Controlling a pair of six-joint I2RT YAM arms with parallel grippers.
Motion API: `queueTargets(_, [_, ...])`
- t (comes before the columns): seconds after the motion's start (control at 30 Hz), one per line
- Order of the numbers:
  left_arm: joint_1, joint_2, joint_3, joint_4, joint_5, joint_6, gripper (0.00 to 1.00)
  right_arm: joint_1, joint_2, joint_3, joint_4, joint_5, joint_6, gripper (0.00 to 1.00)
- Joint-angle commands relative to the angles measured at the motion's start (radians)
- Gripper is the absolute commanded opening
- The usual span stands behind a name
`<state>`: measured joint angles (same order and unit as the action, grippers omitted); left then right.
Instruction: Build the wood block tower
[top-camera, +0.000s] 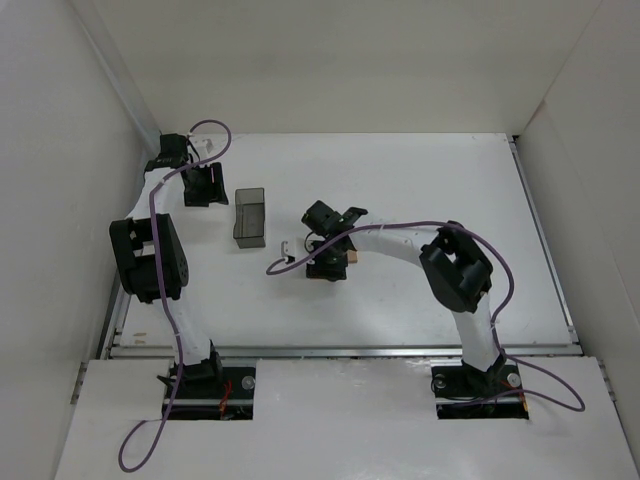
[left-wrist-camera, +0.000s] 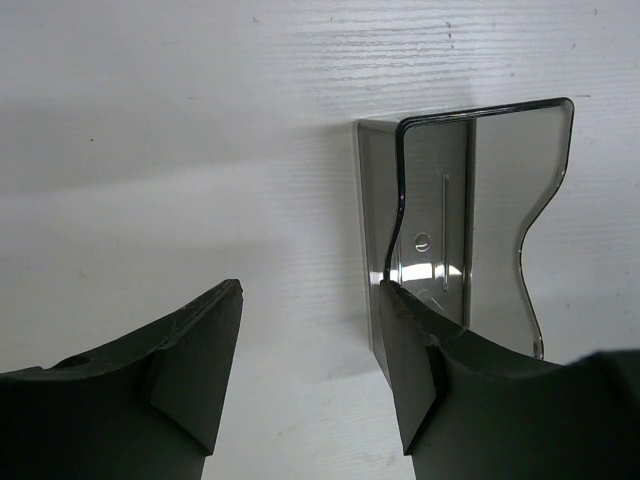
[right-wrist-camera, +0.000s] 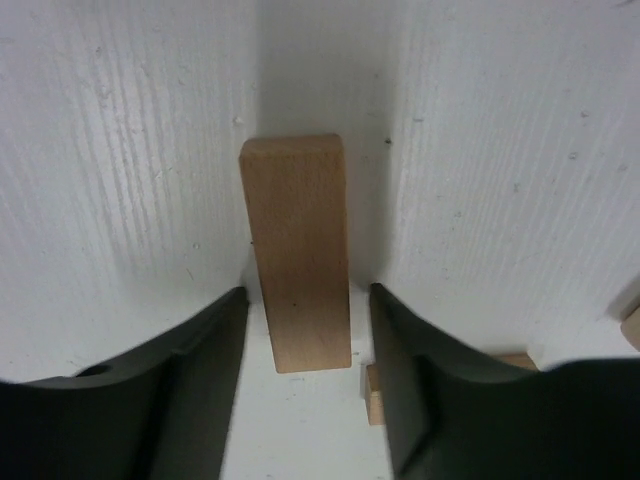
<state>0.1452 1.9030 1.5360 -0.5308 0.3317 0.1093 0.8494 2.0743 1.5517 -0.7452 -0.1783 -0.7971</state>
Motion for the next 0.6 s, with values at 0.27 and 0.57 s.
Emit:
queueTargets(0.27, [-0.001, -0.076, 0.030, -0.023, -0.002, 0.015, 0.54, -0.022, -0.286, -0.019, 0.278, 0.025, 0.218, 0.64])
queueTargets(0.57, [-0.010, -0.104, 0.050, -0.032, -0.083, 0.006, 0.54, -0.177, -0.295, 0.003, 0.241, 0.433, 0.961, 0.63])
